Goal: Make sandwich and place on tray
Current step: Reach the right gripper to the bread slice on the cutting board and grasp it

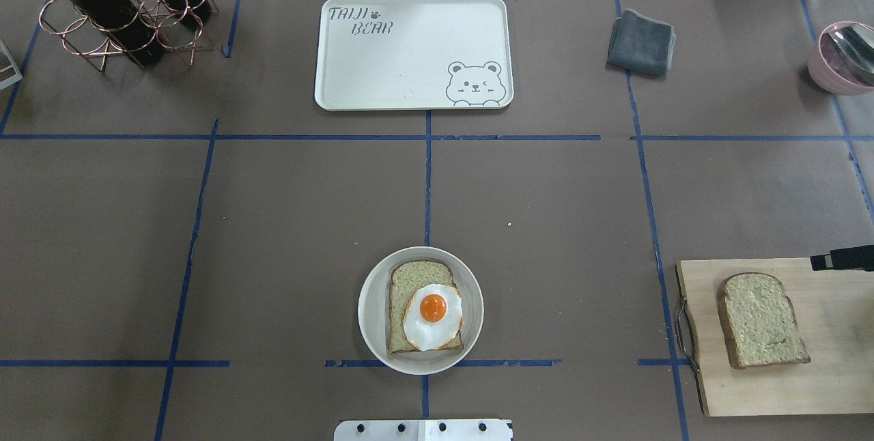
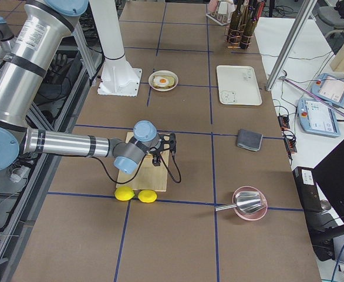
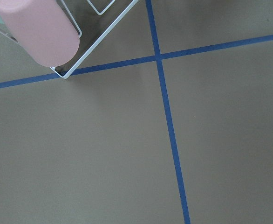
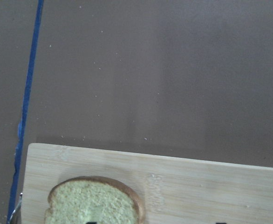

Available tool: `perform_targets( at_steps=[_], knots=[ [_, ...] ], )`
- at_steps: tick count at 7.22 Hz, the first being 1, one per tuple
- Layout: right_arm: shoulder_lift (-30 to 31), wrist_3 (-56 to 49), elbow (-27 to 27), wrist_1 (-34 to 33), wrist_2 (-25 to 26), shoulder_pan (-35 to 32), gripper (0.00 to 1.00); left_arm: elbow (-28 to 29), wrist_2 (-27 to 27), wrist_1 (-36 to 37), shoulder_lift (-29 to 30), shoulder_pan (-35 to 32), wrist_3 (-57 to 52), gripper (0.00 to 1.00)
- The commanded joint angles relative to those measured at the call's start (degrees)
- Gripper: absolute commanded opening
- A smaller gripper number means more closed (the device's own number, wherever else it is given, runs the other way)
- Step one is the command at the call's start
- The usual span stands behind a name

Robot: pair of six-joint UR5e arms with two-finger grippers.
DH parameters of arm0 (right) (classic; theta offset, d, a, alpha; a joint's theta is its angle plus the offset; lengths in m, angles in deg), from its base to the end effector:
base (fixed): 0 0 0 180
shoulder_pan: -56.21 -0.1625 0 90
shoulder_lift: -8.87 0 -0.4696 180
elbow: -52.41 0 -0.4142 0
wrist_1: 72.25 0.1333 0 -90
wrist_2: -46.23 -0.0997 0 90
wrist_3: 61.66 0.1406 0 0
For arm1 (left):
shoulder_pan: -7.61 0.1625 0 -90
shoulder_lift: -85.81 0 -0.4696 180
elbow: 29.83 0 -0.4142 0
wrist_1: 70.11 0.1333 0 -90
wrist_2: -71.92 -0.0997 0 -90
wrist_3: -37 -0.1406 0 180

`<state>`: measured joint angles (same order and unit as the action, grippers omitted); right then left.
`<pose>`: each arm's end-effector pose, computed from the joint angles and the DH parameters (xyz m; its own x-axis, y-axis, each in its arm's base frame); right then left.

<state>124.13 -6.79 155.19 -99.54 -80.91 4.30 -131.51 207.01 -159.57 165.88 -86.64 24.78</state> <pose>-0.1802 -0.3084 0.6718 0.5190 -0.0814 0.8509 -0.0519 0.9906 0.1264 -0.0659 -0.4311 0.7096 0.7049 0.1745 -0.6875 -0.0768 0.9824 0.1705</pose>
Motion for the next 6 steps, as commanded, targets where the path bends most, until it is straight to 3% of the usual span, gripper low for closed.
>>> perform_targets(
  at_steps=[1,5,6],
  knots=[
    [0.23,0.93,-0.3,0.57,1.81,3.65,0.77,-0.01,0.0,0.08,0.0,-0.05,0.0,1.0],
    [0.23,2.86,-0.99,1.79,3.9,9.18,0.67,0.16,0.0,0.08,0.0,0.03,0.0,1.0],
    [0.23,4.87,-3.87,7.37,4.61,9.89,0.66,0.16,0.0,-0.01,0.0,0.03,0.0,1.0]
  ],
)
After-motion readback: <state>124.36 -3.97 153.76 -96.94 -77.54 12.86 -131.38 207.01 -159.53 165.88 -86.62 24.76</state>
